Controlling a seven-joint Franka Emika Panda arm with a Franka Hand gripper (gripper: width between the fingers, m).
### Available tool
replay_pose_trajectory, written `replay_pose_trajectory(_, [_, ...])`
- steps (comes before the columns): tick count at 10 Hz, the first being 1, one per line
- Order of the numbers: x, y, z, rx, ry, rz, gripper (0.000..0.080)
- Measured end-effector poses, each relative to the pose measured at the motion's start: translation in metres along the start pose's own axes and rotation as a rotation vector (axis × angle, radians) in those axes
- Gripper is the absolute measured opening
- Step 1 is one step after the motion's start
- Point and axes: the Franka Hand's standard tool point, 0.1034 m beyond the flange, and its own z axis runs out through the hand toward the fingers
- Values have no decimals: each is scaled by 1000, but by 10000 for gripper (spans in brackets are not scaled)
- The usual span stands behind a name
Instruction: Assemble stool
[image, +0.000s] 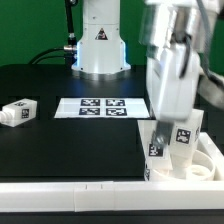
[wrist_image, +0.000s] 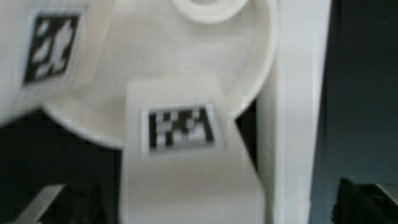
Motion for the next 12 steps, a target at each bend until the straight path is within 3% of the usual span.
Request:
replay_pose_trajectory(1, [10, 0, -10, 13, -12, -22, 649])
replay_pose_trajectory(6, [11, 4, -6, 9, -6, -322, 649])
replay_pose_trajectory(7, [20, 6, -4, 34, 10, -444, 649])
replay_pose_trajectory(9, [47, 46, -11, 30, -17, -699, 649])
replay_pose_trajectory(10, [55, 58, -19, 32, -38, -777, 649])
replay_pose_trajectory(12, [56, 64, -23, 34, -42, -894, 649])
